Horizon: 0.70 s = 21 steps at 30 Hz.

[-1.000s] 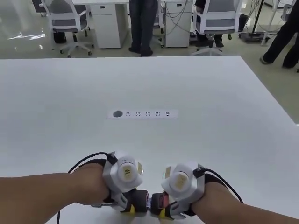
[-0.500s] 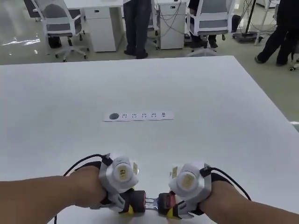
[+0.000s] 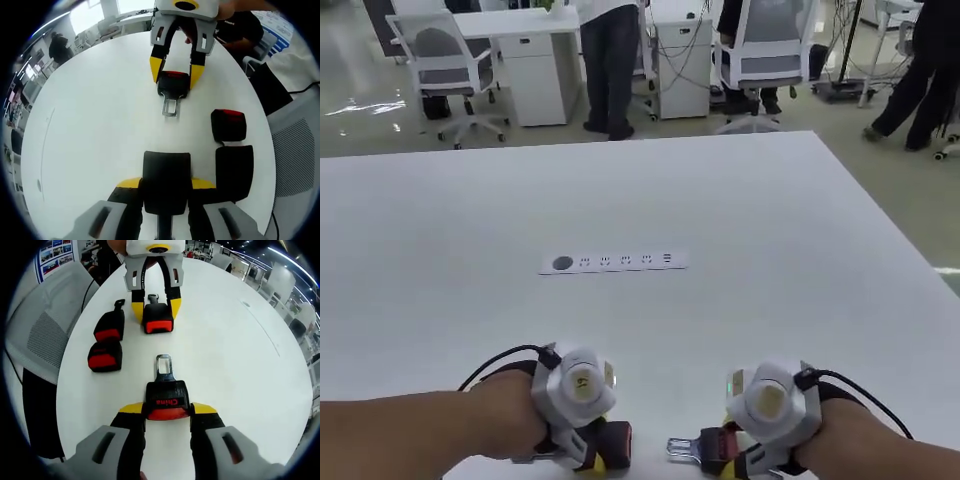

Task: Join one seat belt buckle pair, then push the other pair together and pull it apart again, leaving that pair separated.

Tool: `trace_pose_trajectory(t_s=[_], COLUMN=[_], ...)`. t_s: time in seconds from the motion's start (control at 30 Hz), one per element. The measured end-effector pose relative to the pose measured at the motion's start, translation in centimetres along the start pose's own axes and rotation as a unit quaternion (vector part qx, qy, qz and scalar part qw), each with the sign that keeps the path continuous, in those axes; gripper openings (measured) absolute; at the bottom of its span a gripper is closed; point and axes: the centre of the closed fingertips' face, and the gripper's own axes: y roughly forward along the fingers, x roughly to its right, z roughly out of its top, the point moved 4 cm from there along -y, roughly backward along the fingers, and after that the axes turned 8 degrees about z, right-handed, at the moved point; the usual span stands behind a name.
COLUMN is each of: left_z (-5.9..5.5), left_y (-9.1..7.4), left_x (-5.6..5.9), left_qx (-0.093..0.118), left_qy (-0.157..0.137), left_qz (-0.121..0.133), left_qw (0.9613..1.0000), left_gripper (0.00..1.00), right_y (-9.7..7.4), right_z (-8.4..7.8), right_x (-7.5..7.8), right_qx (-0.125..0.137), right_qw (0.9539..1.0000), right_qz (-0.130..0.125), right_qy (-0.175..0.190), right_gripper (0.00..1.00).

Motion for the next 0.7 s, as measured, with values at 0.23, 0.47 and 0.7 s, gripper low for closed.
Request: trace_pose_trajectory(t_s=[0.23, 0.47, 0.7], left_z=[-0.1, 0.0, 0.3], left_y=[0.0, 0.0, -0.2], left_x=[0.0, 0.1, 0.2], left_qx=[0.003, -0.003, -0.014], left_qy=[-0.005, -0.004, 0.008], left_qz=[0.002, 0.007, 0.005], left_qw=[1.0, 1.0, 0.9999], left_gripper=[0.35, 0.35, 0.35], right_y=[-1.6, -2.2, -2.2], right_z=[-2.2, -3.9, -3.8], right_x=[-0.4, -0.1, -0.3], right_qx=[-0.021, -0.029, -0.051], right_qw=[0.9997, 0.9994, 0.9985], right_qz=[-0.005, 0.013, 0.015], right_qy=[-0.011, 0.014, 0.015], right_gripper=[0.33, 0.33, 0.33])
